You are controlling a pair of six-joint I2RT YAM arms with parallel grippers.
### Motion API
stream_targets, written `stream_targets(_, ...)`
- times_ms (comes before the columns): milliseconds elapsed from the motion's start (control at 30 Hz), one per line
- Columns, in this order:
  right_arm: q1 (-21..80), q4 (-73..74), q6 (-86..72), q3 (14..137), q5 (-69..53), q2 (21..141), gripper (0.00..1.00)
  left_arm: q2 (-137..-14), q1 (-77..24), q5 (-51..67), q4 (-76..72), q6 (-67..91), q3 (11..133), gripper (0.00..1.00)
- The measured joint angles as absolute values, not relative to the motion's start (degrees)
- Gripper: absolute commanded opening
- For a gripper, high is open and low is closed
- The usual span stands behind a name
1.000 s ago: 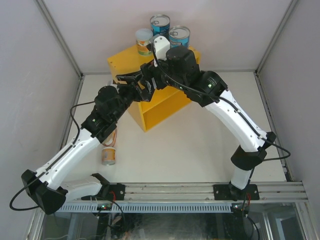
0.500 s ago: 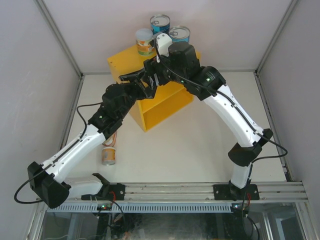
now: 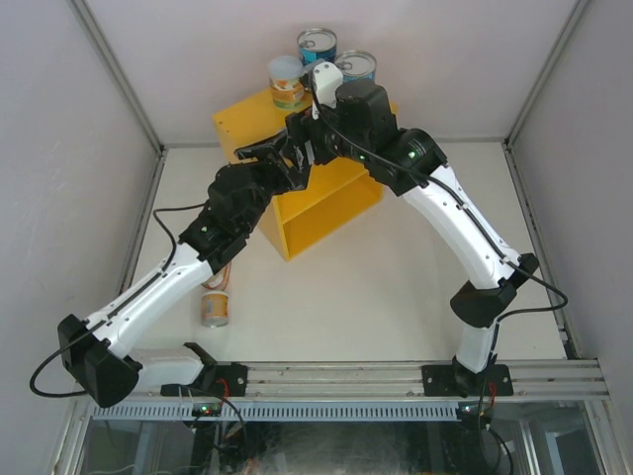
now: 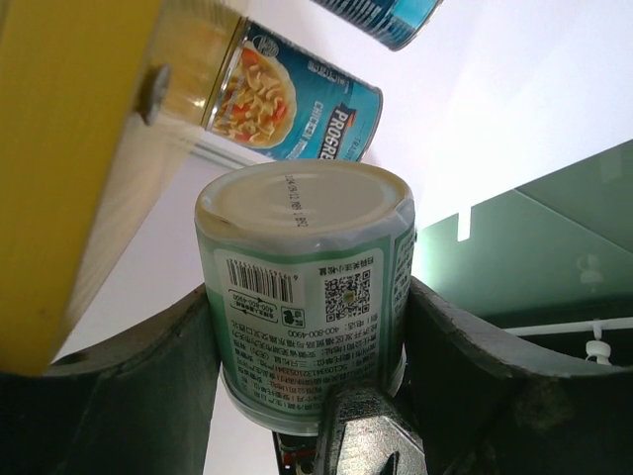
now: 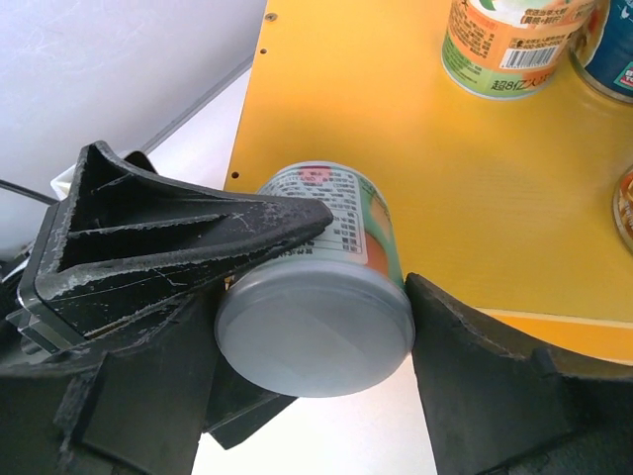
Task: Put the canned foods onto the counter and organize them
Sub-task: Place the canned food on the counter.
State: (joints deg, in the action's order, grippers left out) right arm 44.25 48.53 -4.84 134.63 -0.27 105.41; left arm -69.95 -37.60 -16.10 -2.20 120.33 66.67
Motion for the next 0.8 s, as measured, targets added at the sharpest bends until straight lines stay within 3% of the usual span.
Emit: stream_targets(800, 41.65, 38.72, -8.43, 127.74, -1.85, 103.98, 0.79, -73.84, -38.72, -22.92, -3.99, 120.33, 70.41, 0.0)
